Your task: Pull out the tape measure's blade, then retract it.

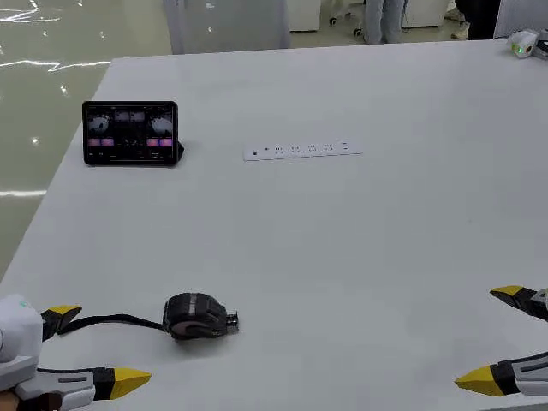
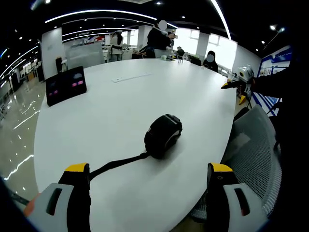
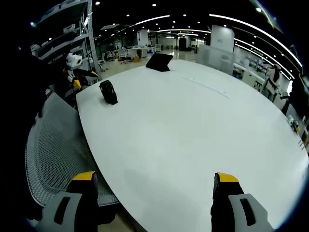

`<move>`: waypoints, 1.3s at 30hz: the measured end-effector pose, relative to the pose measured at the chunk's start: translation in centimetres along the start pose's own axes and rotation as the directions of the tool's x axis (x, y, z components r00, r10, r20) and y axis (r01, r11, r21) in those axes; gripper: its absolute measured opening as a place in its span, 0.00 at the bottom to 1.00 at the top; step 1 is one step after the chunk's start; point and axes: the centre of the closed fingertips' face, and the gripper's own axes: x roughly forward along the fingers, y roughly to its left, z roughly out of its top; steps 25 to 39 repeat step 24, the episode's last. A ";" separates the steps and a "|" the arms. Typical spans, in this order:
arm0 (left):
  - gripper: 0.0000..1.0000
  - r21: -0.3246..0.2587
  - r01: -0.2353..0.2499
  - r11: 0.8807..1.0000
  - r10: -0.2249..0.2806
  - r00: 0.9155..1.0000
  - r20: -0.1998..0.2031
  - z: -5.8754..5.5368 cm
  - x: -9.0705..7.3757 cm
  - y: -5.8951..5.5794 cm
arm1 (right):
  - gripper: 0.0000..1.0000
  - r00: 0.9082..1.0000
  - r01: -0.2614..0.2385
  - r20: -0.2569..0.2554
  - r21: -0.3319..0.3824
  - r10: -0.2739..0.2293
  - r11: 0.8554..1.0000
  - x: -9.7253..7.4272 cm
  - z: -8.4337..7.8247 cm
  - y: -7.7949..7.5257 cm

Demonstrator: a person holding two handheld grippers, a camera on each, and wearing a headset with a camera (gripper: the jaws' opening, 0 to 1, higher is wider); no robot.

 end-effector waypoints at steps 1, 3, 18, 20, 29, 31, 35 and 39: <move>0.99 0.001 0.000 1.000 0.000 1.000 -0.001 0.0 0.0 0.0 | 0.99 1.000 0.000 0.000 0.002 0.000 1.000 0.0 0.0 0.0; 0.99 -0.003 0.006 1.000 -0.006 1.000 -0.005 -0.2 0.0 -0.1 | 0.99 1.000 0.001 0.001 0.005 -0.001 1.000 0.0 0.0 -0.1; 0.99 0.005 0.015 1.000 -0.015 0.999 -0.028 -0.9 0.1 -0.2 | 0.99 1.000 -0.006 -0.004 0.013 0.006 1.000 0.3 -0.3 0.2; 0.99 0.003 0.012 1.000 -0.012 1.000 -0.023 -0.8 0.1 -0.1 | 0.99 1.000 -0.002 -0.004 0.013 0.002 1.000 0.2 -0.3 0.0; 0.99 0.003 0.004 1.000 -0.004 1.000 -0.016 -0.6 0.0 0.1 | 0.99 1.000 0.001 -0.001 0.011 -0.001 1.000 0.0 0.0 -0.2; 0.99 0.003 0.004 1.000 -0.004 1.000 -0.016 -0.6 0.0 0.1 | 0.99 1.000 0.001 -0.001 0.011 -0.001 1.000 0.0 0.0 -0.2; 0.99 0.003 0.004 1.000 -0.004 1.000 -0.016 -0.6 0.0 0.1 | 0.99 1.000 0.001 -0.001 0.011 -0.001 1.000 0.0 0.0 -0.2; 0.99 0.003 0.004 1.000 -0.004 1.000 -0.016 -0.6 0.0 0.1 | 0.99 1.000 0.001 -0.001 0.011 -0.001 1.000 0.0 0.0 -0.2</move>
